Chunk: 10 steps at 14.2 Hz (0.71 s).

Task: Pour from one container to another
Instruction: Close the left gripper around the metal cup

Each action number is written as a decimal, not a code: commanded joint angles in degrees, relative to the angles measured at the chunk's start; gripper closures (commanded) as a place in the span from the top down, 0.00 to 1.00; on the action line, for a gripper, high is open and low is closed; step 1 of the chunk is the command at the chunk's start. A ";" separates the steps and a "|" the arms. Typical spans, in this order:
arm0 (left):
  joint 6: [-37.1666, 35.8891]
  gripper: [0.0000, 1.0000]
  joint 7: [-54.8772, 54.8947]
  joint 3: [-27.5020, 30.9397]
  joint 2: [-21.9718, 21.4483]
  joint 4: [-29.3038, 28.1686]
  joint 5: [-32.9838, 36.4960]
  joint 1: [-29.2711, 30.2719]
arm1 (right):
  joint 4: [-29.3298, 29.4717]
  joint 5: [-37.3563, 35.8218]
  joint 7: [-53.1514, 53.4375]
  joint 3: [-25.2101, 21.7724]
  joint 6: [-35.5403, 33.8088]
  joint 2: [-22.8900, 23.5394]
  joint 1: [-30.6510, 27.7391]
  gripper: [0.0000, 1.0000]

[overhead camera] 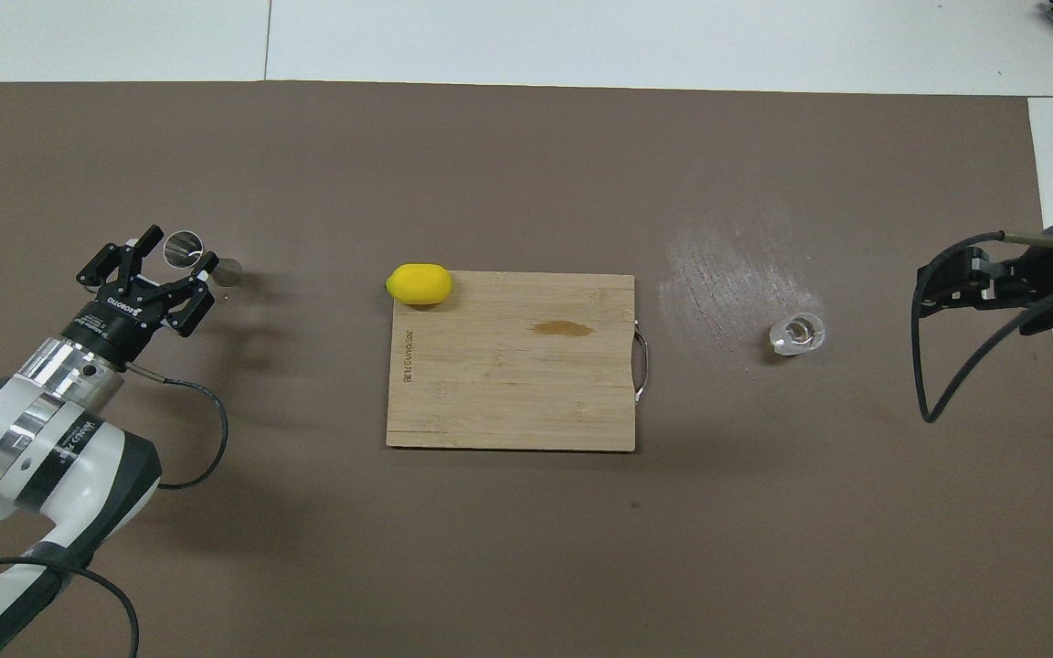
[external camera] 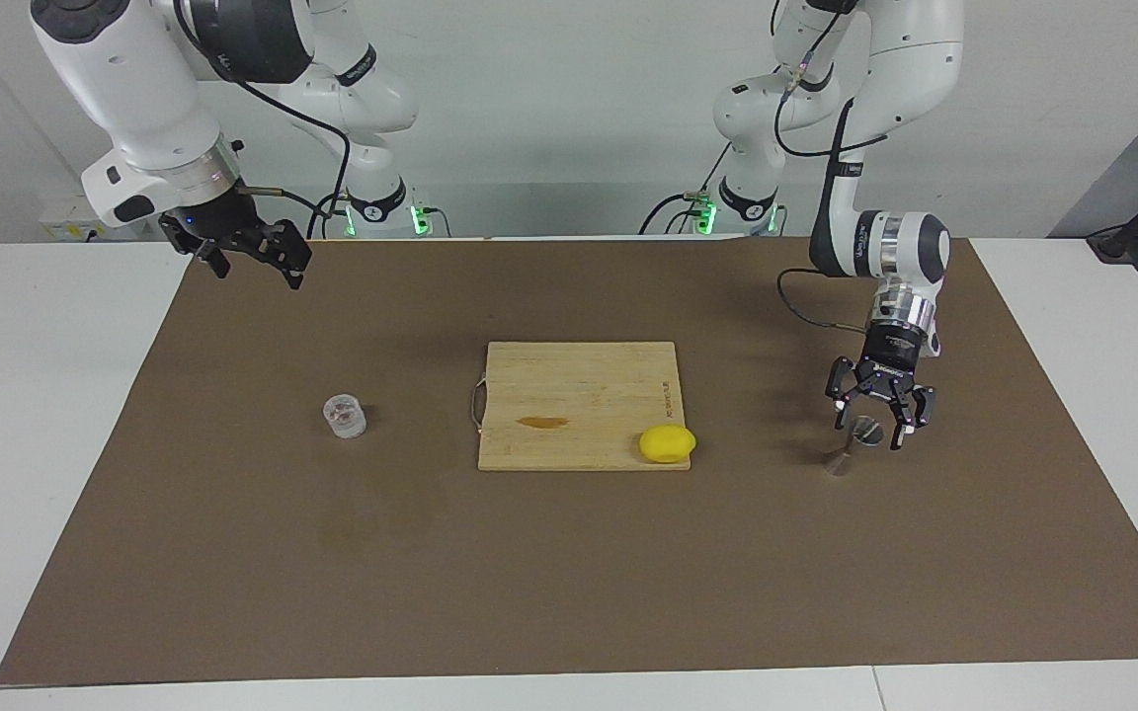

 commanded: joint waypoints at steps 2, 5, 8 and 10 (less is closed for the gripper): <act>1.90 0.78 0.97 -0.04 1.02 1.27 -1.62 -0.69 | 0.13 0.81 0.86 0.41 -1.12 -0.46 -0.63 1.00; 1.99 0.77 0.88 0.05 1.02 1.10 -1.62 -0.43 | 0.13 0.81 0.86 0.32 -1.12 -0.46 -0.63 1.00; 1.99 0.71 0.70 0.05 1.02 1.10 -1.62 -0.16 | 0.13 0.81 0.86 0.41 -1.12 -0.46 -0.63 1.00; 1.99 0.67 0.44 0.05 1.02 1.10 -1.62 -0.16 | 0.13 0.81 0.86 0.41 -1.12 -0.46 -0.63 1.00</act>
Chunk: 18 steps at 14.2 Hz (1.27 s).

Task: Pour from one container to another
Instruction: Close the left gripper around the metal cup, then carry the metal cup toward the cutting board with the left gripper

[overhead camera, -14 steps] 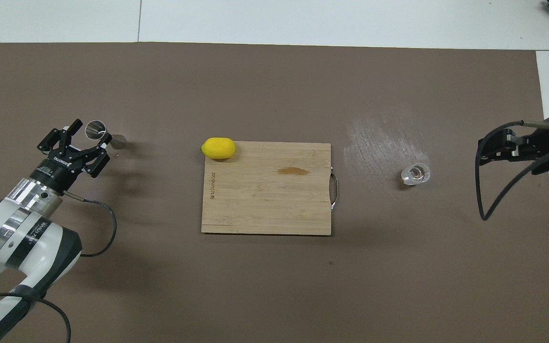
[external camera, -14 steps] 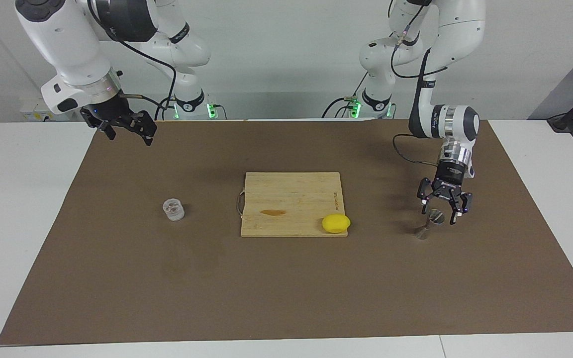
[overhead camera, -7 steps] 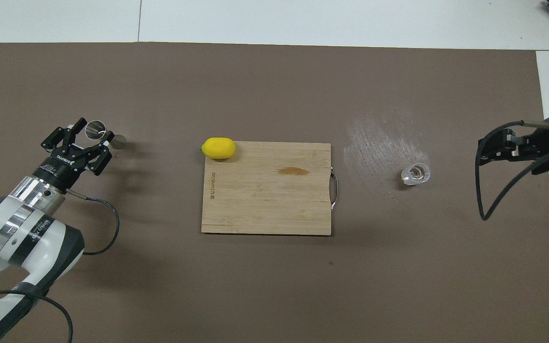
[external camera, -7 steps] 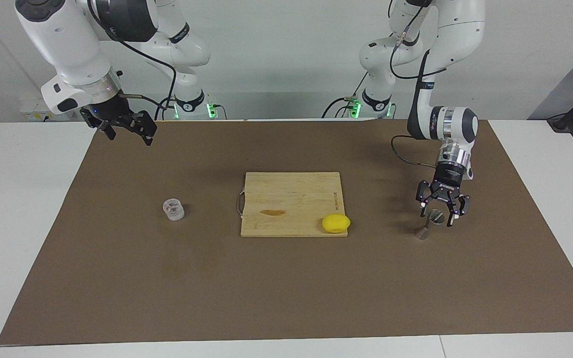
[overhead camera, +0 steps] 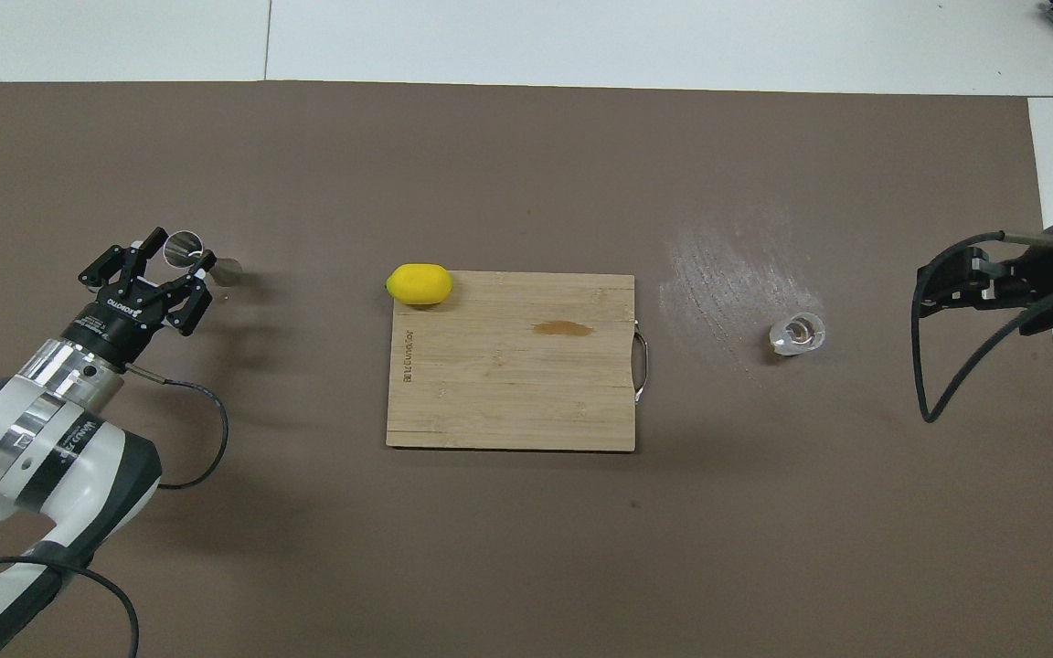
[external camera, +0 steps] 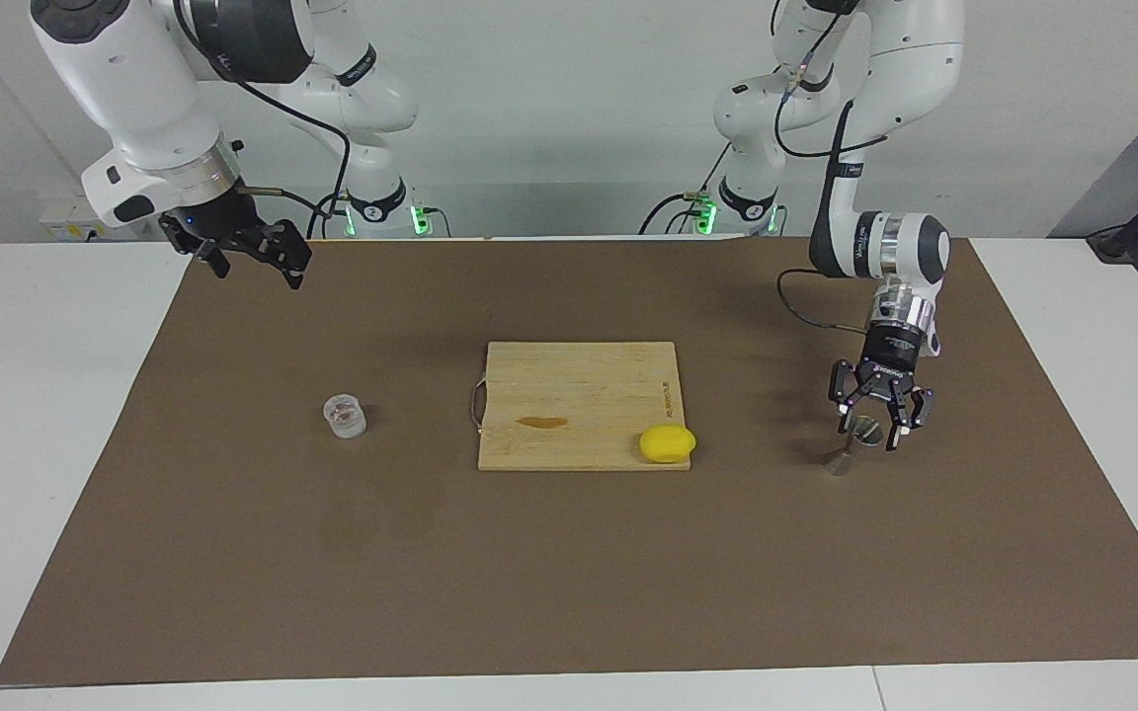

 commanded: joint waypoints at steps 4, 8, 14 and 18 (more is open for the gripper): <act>1.35 0.34 0.36 -0.13 0.88 1.18 -1.55 -0.20 | 0.13 0.81 0.86 0.41 -1.12 -0.46 -0.63 1.00; 1.00 0.00 1.14 -0.13 0.88 1.18 -1.55 -0.46 | 0.13 0.81 0.86 0.41 -1.21 -0.46 -0.63 1.00; 7.49 0.00 3.70 -7.85 0.44 7.14 -1.38 -0.03 | 0.04 0.81 1.56 0.41 -0.94 -2.92 -0.28 1.00; 9.96 0.00 -0.95 -16.64 -0.09 9.79 -1.47 -0.20 | -1.71 0.81 2.35 0.41 3.34 -3.01 -0.45 1.00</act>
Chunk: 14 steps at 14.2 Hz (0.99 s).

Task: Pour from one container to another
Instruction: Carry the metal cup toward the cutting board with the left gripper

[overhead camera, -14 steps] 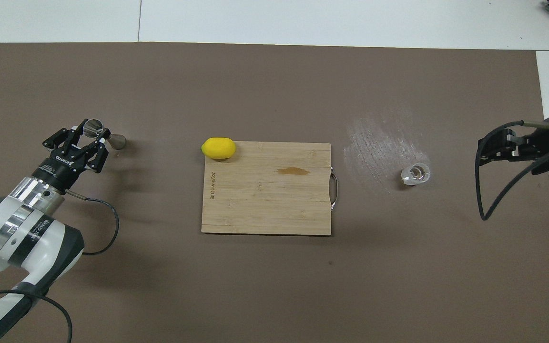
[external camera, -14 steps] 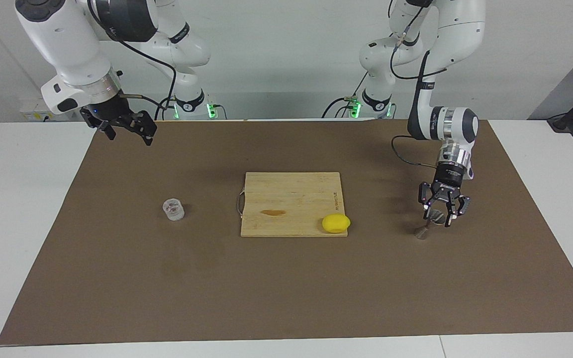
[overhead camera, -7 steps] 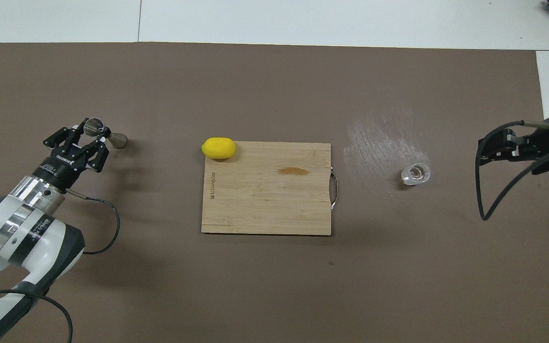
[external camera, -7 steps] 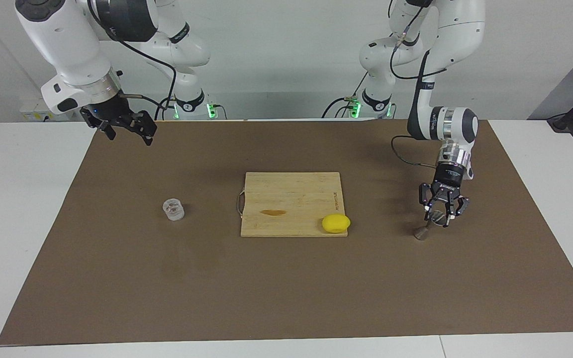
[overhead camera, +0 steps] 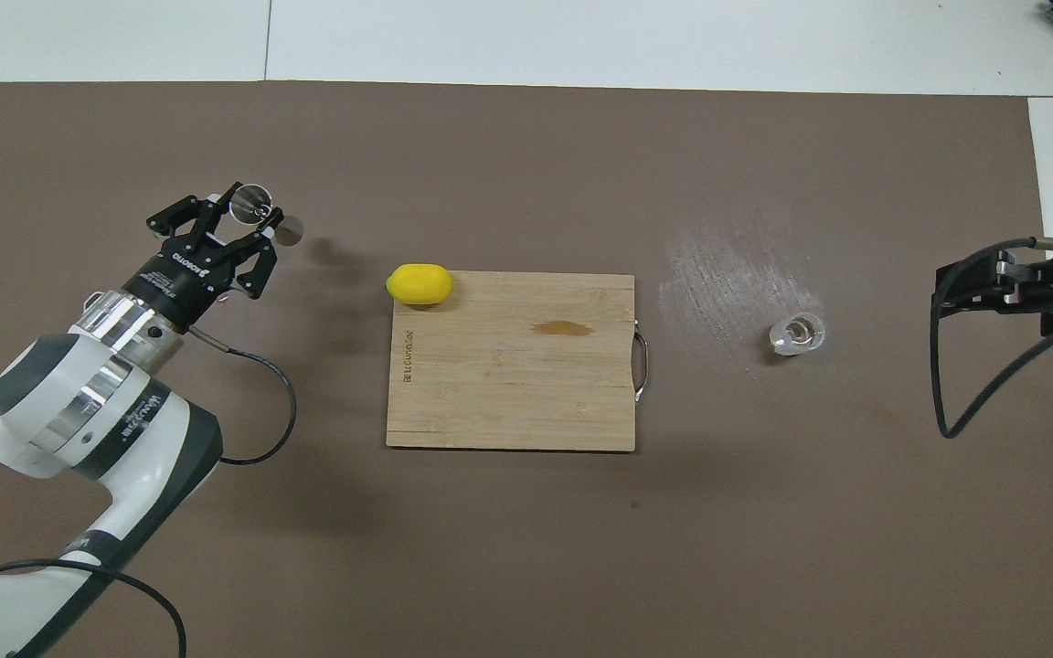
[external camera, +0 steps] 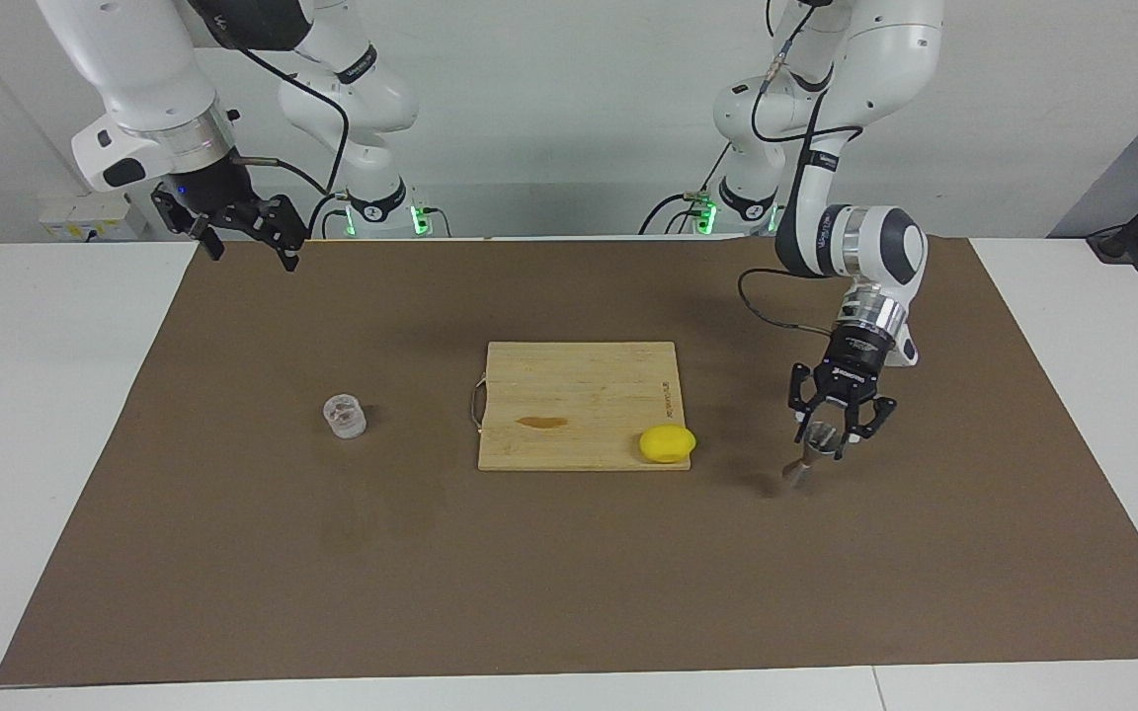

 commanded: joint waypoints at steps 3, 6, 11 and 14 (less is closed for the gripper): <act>2.62 0.00 -7.70 -8.82 0.44 4.08 -1.20 -0.51 | -2.51 0.81 2.81 0.25 3.73 -0.14 -1.46 1.00; 7.00 0.00 -10.11 -14.98 2.19 8.20 -1.20 -1.81 | -2.60 0.90 16.32 0.25 1.71 0.39 -1.91 1.00; 17.65 0.00 -10.38 -15.27 7.64 15.25 -0.85 -15.16 | -2.69 9.14 32.31 0.16 2.15 2.85 -5.50 1.00; 17.21 0.00 -10.20 -14.83 11.68 16.21 -0.59 -17.73 | -2.77 12.84 38.99 0.16 2.41 5.04 -7.35 1.00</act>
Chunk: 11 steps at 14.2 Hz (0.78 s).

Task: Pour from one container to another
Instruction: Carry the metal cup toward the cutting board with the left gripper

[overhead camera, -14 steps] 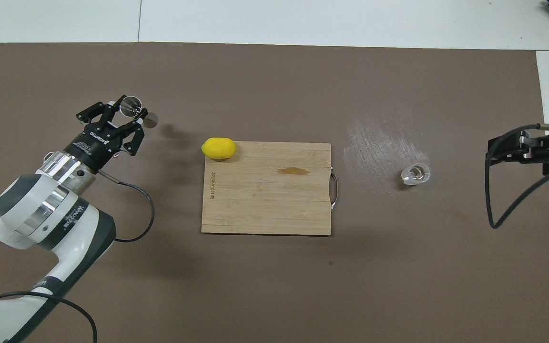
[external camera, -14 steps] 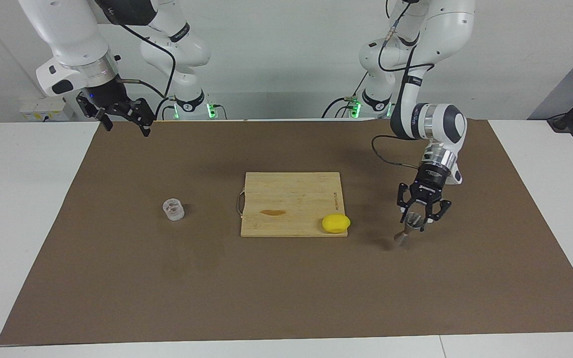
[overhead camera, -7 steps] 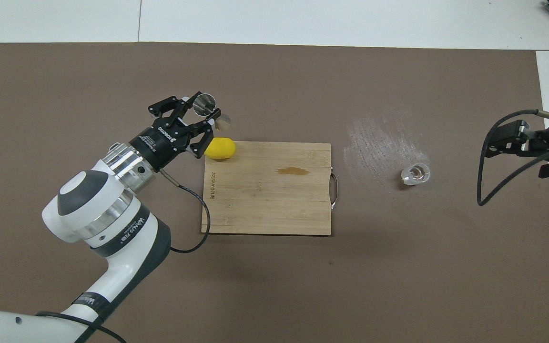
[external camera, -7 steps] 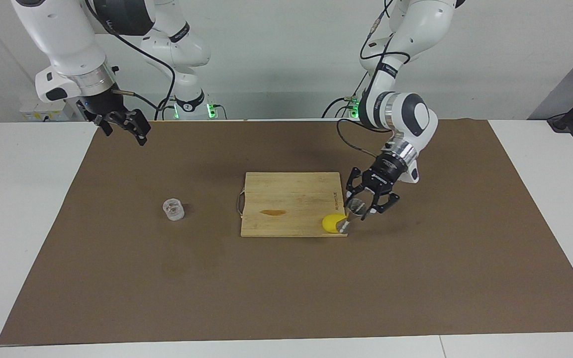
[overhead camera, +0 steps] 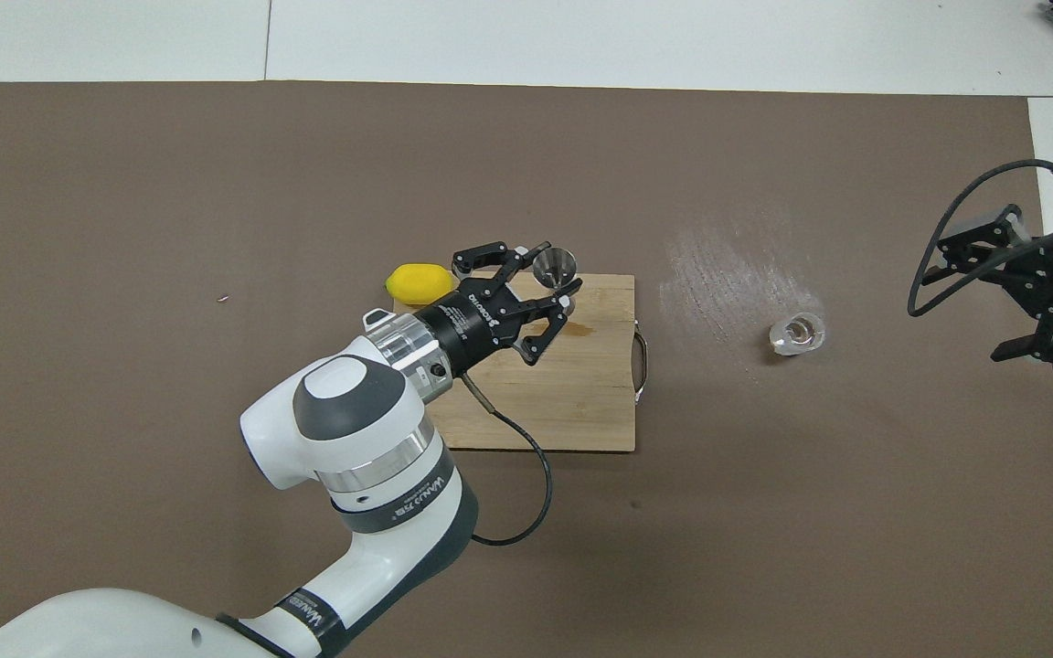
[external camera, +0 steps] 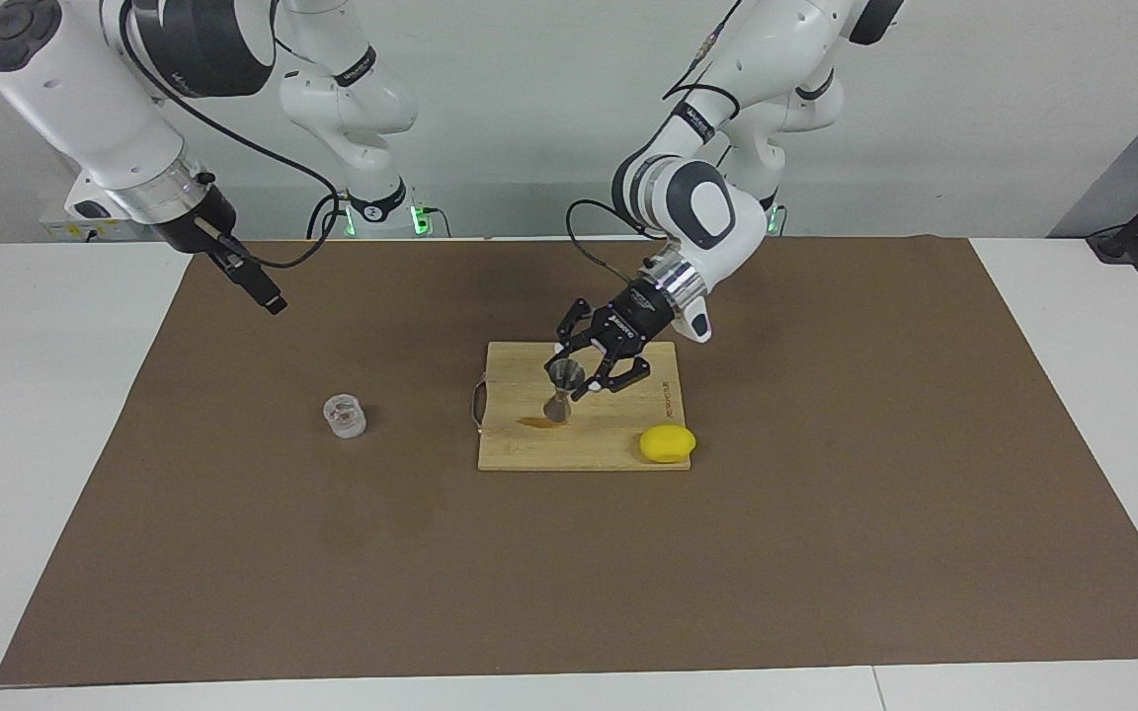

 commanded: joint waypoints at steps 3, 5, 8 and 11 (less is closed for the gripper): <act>0.56 0.00 0.45 0.84 3.86 1.58 0.96 -2.11 | -2.67 7.45 13.68 0.50 4.79 3.25 -3.13 1.00; 0.56 0.00 0.45 0.92 4.04 1.13 2.02 -2.90 | -2.67 11.05 14.13 0.50 5.24 6.50 -5.15 1.00; -0.83 0.00 0.45 1.89 5.00 1.40 2.11 -3.79 | -4.77 15.27 14.31 0.50 8.03 10.29 -8.31 1.00; -1.89 0.00 0.45 2.15 5.09 0.26 2.20 -4.57 | -9.16 20.72 15.45 0.50 13.31 13.71 -9.19 1.00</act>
